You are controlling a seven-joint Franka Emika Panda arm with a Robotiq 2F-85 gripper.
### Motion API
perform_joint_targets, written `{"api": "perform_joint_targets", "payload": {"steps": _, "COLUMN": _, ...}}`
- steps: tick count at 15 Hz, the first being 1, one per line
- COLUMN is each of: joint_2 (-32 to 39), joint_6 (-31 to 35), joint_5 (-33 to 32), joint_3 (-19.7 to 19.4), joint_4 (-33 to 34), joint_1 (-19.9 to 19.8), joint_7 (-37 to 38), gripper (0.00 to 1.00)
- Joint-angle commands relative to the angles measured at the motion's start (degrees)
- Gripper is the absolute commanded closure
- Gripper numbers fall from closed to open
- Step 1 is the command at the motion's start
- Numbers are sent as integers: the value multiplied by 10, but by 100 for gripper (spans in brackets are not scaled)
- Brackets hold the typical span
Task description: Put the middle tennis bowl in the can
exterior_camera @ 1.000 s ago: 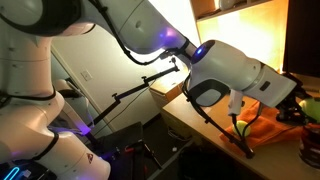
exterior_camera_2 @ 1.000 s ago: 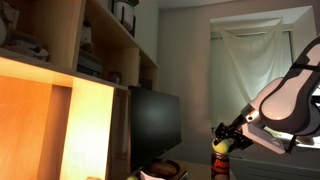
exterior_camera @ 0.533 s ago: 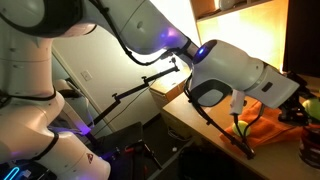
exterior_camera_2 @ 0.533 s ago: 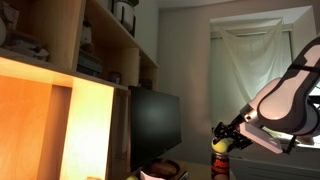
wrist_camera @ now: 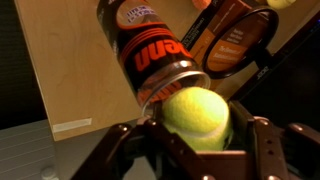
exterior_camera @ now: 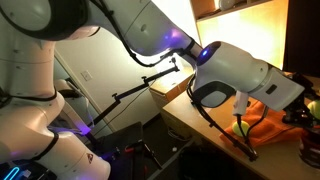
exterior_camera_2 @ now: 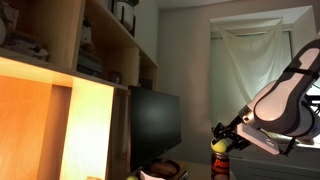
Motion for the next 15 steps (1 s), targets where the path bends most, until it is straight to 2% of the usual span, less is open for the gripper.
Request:
{"api": "perform_joint_targets", "payload": {"steps": 1, "joint_2": 6, "joint_6": 0, "joint_5": -17, "joint_3": 34, "joint_4": 37, "joint_1": -26, "joint_7": 15, "gripper": 58}}
{"api": "perform_joint_targets", "payload": {"steps": 2, "joint_2": 6, "joint_6": 0, "joint_5": -52, "joint_3": 47, "joint_4": 40, "joint_1": -41, "joint_7": 40, "gripper": 58}}
{"api": "perform_joint_targets", "payload": {"steps": 5, "joint_2": 9, "joint_6": 0, "joint_5": -85, "joint_3": 71, "joint_4": 49, "joint_1": -63, "joint_7": 50, "gripper": 58}}
{"api": "perform_joint_targets", "payload": {"steps": 7, "joint_2": 13, "joint_6": 0, "joint_5": -69, "joint_3": 86, "joint_4": 55, "joint_1": -72, "joint_7": 33, "gripper": 58}}
{"api": "perform_joint_targets", "payload": {"steps": 10, "joint_2": 10, "joint_6": 0, "joint_5": -38, "joint_3": 57, "joint_4": 46, "joint_1": -50, "joint_7": 33, "gripper": 58}}
{"api": "perform_joint_targets", "payload": {"steps": 11, "joint_2": 10, "joint_6": 0, "joint_5": -12, "joint_3": 27, "joint_4": 49, "joint_1": -25, "joint_7": 34, "gripper": 58}}
{"api": "perform_joint_targets", "payload": {"steps": 12, "joint_2": 10, "joint_6": 0, "joint_5": -19, "joint_3": 40, "joint_4": 48, "joint_1": -37, "joint_7": 32, "gripper": 58}}
{"api": "perform_joint_targets", "payload": {"steps": 15, "joint_2": 10, "joint_6": 0, "joint_5": 6, "joint_3": 11, "joint_4": 45, "joint_1": -13, "joint_7": 32, "gripper": 58}}
